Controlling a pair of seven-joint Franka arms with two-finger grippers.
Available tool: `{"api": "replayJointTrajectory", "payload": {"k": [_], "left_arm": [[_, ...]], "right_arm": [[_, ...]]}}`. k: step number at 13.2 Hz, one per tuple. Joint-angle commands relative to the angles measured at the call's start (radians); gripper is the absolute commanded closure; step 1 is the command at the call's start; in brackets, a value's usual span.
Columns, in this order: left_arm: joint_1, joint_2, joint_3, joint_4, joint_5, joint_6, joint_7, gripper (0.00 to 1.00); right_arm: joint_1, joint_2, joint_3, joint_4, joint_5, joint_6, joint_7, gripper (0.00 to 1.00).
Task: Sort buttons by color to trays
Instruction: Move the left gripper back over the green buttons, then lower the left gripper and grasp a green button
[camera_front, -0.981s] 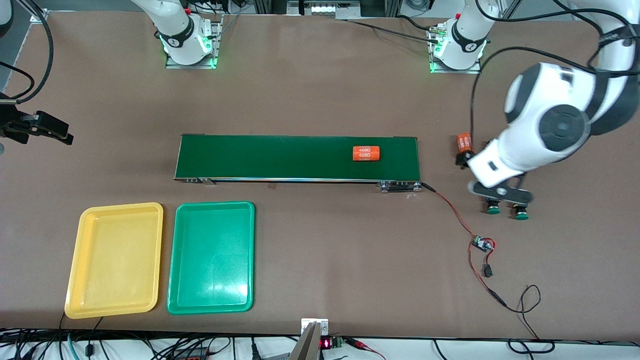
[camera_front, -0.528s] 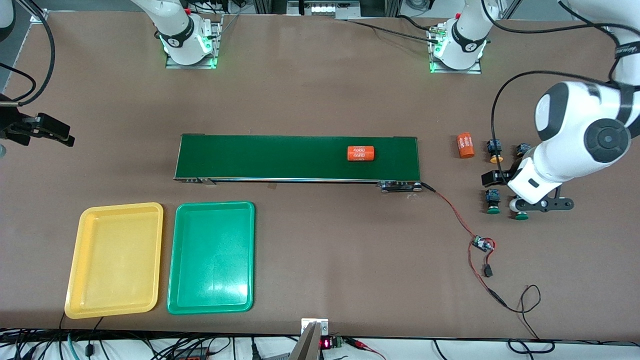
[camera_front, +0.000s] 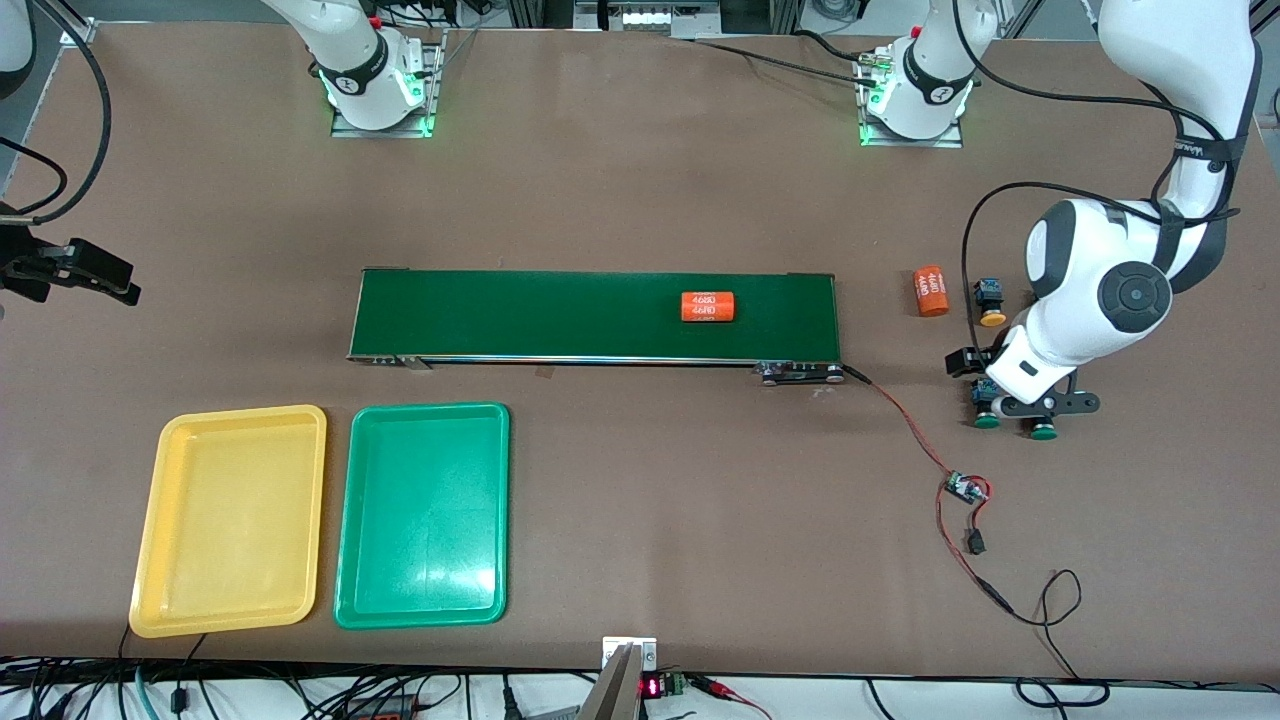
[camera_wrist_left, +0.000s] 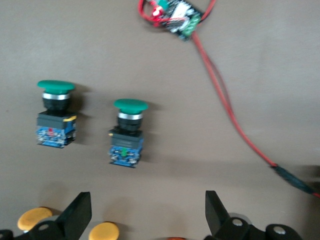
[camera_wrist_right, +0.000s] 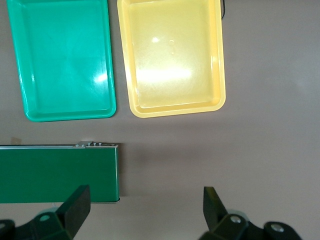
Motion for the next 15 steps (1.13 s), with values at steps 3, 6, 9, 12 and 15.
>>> {"api": "replayJointTrajectory", "payload": {"k": [3, 6, 9, 12, 15], "left_arm": [[0.018, 0.077, 0.027, -0.037, 0.022, 0.166, 0.063, 0.00], [0.025, 0.129, 0.027, -0.038, 0.022, 0.230, 0.086, 0.00], [0.025, 0.177, 0.029, -0.037, 0.021, 0.287, 0.090, 0.00], [0.025, 0.183, 0.037, -0.032, 0.021, 0.292, 0.088, 0.10], [0.025, 0.174, 0.037, -0.029, 0.019, 0.283, 0.083, 0.64]], "right_arm": [[0.006, -0.010, 0.005, -0.005, -0.012, -0.010, -0.008, 0.00], [0.004, -0.011, 0.003, -0.002, -0.012, -0.030, -0.014, 0.00], [0.000, -0.010, 0.005, -0.002, -0.010, -0.028, -0.013, 0.00], [0.006, -0.011, 0.005, -0.002, -0.010, -0.030, -0.013, 0.00], [0.009, -0.014, 0.011, 0.000, -0.013, -0.030, -0.010, 0.00]]}}
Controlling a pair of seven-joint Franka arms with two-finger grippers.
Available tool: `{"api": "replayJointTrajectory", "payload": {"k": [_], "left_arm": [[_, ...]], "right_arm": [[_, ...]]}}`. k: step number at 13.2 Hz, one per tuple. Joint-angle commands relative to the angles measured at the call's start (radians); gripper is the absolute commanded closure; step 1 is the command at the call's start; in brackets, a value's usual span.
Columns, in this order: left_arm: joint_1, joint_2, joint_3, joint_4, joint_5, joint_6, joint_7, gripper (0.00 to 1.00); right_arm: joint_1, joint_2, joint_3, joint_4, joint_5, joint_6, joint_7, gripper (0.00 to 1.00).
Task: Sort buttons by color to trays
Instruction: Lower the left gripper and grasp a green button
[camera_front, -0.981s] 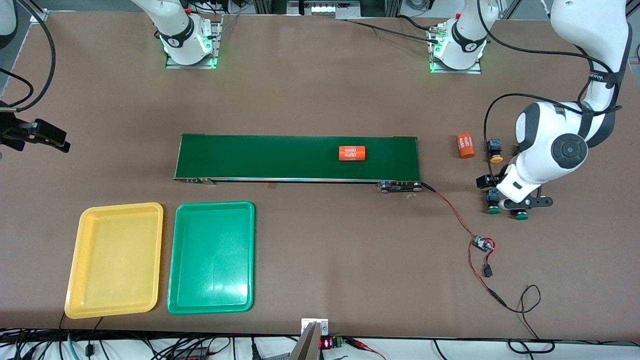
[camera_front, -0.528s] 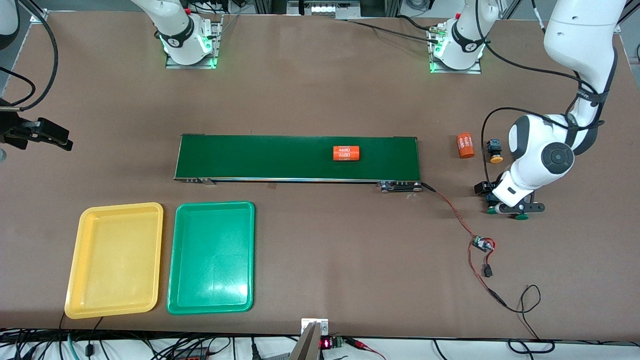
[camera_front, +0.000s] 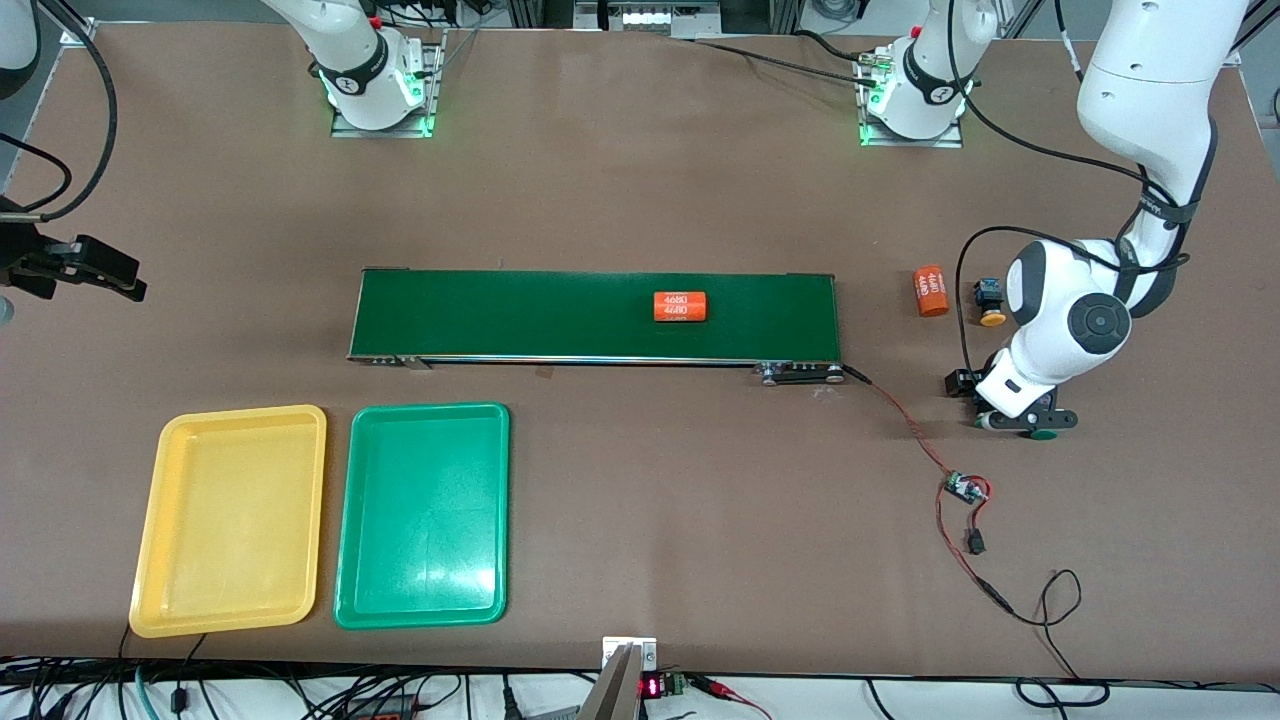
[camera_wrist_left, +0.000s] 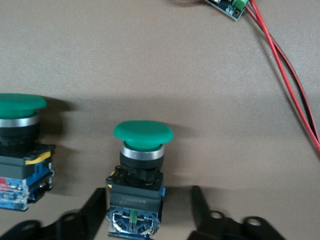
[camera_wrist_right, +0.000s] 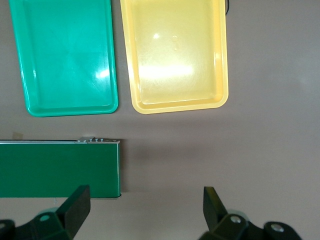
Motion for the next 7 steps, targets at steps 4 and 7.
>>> {"api": "replayJointTrajectory", "payload": {"k": [4, 7], "left_arm": [[0.000, -0.089, 0.000, 0.031, 0.014, -0.124, 0.010, 0.84], [-0.002, -0.167, -0.061, 0.053, 0.016, -0.282, 0.013, 0.84]], "right_arm": [[0.004, -0.013, 0.007, 0.000, -0.012, -0.013, -0.003, 0.00], [0.004, -0.013, 0.007, -0.002, -0.015, -0.014, -0.005, 0.00]]}}
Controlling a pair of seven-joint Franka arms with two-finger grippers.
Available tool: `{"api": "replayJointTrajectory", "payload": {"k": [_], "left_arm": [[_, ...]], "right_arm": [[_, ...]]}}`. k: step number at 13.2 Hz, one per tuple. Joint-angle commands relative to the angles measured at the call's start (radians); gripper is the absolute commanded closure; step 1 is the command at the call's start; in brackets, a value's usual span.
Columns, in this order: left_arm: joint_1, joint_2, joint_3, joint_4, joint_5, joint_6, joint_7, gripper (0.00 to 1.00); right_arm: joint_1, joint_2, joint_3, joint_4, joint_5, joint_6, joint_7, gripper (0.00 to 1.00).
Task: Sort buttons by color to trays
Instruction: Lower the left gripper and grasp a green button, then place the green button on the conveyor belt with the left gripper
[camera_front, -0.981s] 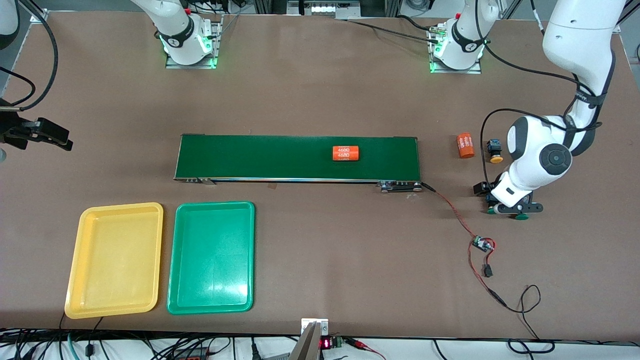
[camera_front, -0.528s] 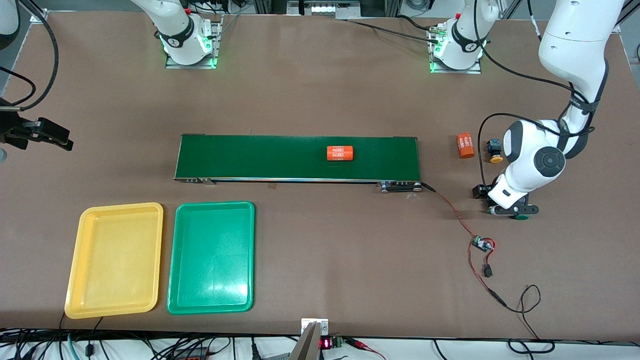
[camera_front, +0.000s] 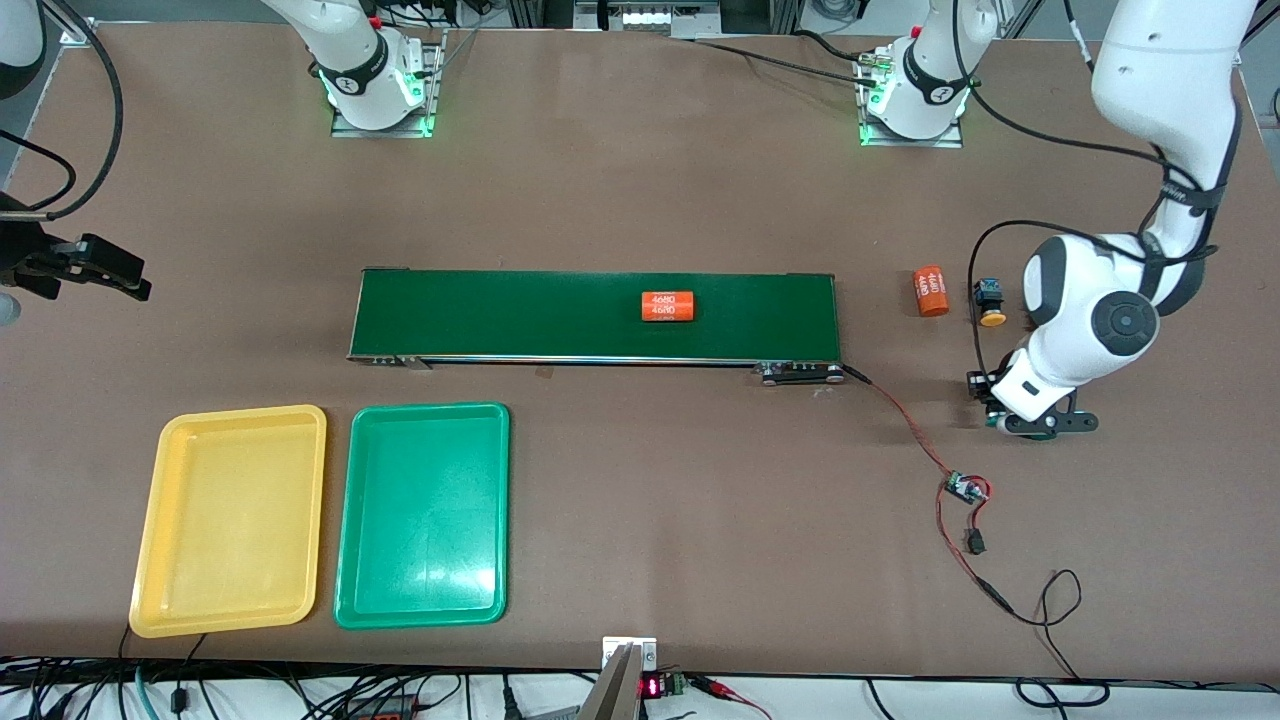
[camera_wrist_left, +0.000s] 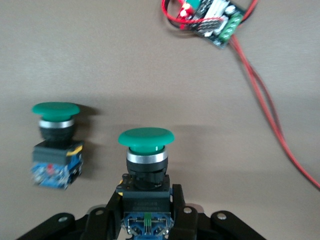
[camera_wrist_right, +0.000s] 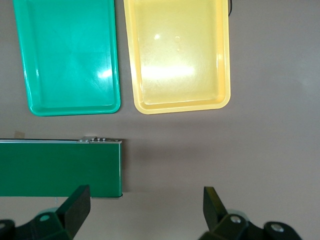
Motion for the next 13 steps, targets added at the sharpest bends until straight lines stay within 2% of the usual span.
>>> {"api": "replayJointTrajectory", "payload": {"k": [1, 3, 6, 9, 11, 13], "left_arm": [[-0.001, -0.100, -0.108, -0.004, 0.016, -0.144, 0.009, 0.84], [-0.001, -0.116, -0.222, -0.004, 0.008, -0.210, -0.018, 0.83], [-0.010, -0.123, -0.323, -0.010, -0.003, -0.218, -0.145, 0.83], [-0.033, -0.114, -0.466, -0.018, -0.003, -0.215, -0.417, 0.83], [-0.041, -0.111, -0.528, -0.019, -0.003, -0.207, -0.509, 0.83], [-0.065, -0.085, -0.557, -0.019, -0.015, -0.192, -0.572, 0.83]], "right_arm": [[0.000, -0.012, 0.002, -0.002, -0.015, -0.014, 0.000, 0.00], [-0.002, -0.014, -0.001, -0.002, -0.013, -0.017, -0.002, 0.00], [-0.002, -0.014, -0.001, -0.002, -0.009, -0.023, 0.002, 0.00], [-0.003, -0.018, -0.001, 0.000, -0.002, -0.036, 0.003, 0.00], [-0.006, -0.017, -0.003, -0.002, -0.001, -0.030, 0.005, 0.00], [-0.008, -0.017, -0.003, -0.002, 0.001, -0.028, 0.005, 0.00]]}}
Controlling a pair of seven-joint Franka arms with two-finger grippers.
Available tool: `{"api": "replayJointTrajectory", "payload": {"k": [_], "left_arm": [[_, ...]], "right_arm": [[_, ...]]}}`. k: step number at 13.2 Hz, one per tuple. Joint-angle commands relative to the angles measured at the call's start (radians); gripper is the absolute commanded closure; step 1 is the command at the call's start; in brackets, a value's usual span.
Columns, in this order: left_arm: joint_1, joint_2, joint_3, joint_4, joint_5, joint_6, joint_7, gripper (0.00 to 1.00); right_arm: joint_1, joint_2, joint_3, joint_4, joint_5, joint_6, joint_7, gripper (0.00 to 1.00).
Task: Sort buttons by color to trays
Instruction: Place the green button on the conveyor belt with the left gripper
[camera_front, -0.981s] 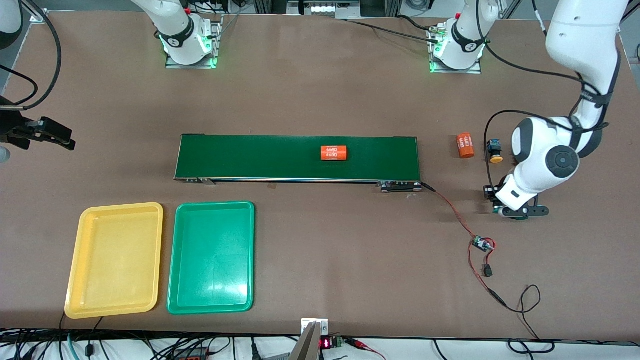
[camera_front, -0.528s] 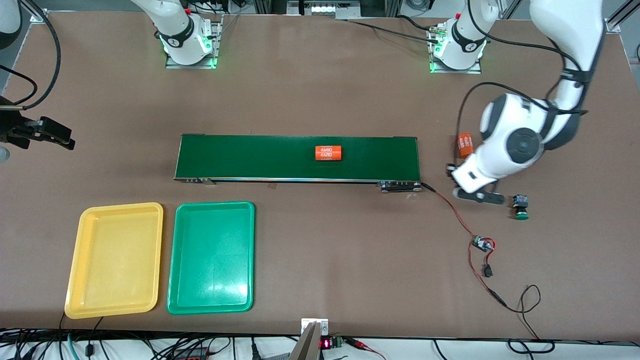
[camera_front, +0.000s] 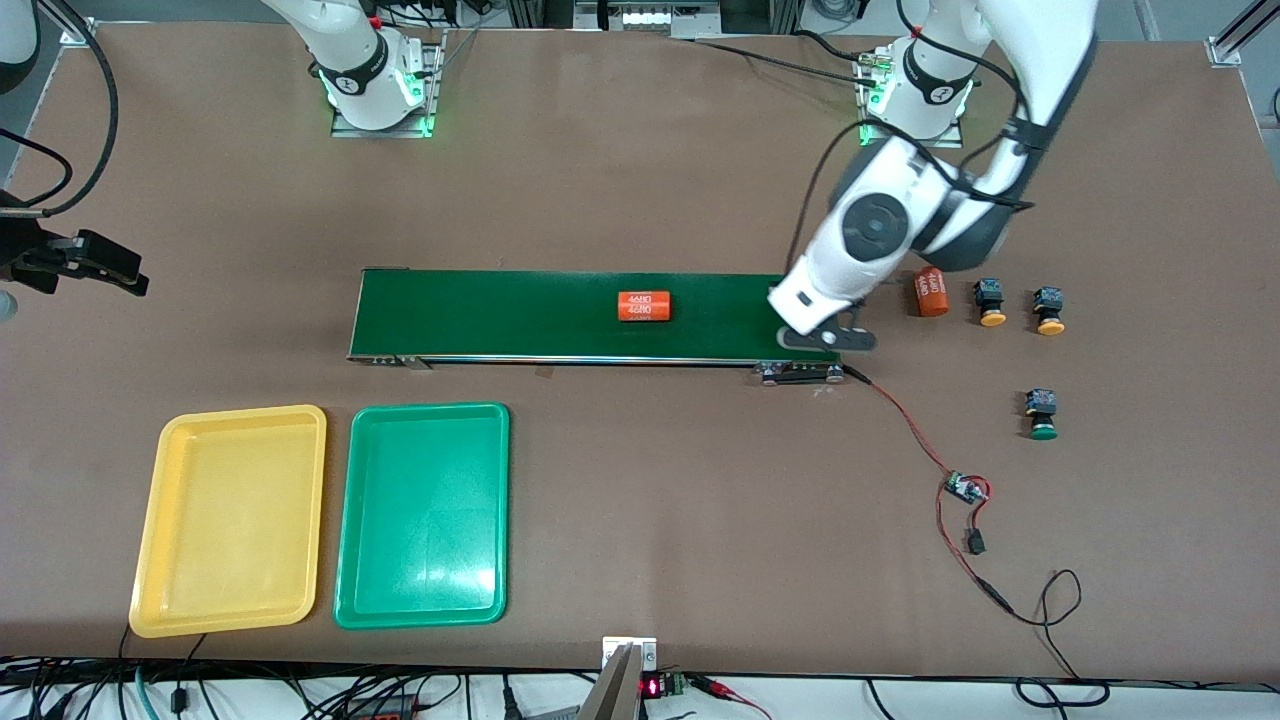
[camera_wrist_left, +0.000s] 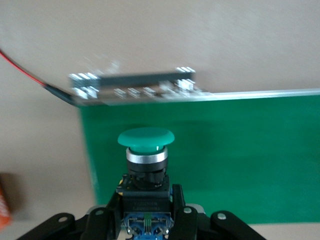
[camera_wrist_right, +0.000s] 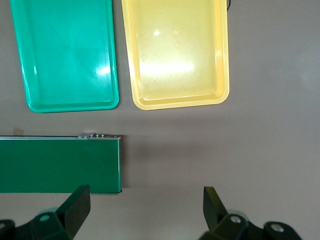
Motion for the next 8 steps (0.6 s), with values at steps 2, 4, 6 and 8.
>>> {"api": "replayJointTrajectory", "payload": {"k": [2, 4, 6, 8], "left_arm": [[-0.033, 0.036, -0.029, -0.038, -0.021, 0.092, -0.100, 0.83], [-0.034, 0.049, -0.027, -0.075, -0.021, 0.178, -0.102, 0.83], [-0.039, 0.070, -0.027, -0.075, -0.022, 0.205, -0.103, 0.81], [-0.037, 0.063, -0.027, -0.073, -0.022, 0.200, -0.125, 0.45]], "right_arm": [[-0.005, -0.012, 0.001, -0.002, 0.003, -0.007, 0.003, 0.00], [-0.006, -0.012, 0.001, -0.002, 0.001, -0.007, 0.002, 0.00], [-0.006, -0.010, 0.001, -0.002, 0.003, -0.009, 0.003, 0.00], [-0.006, -0.010, 0.000, -0.002, 0.003, -0.008, 0.002, 0.00]]}}
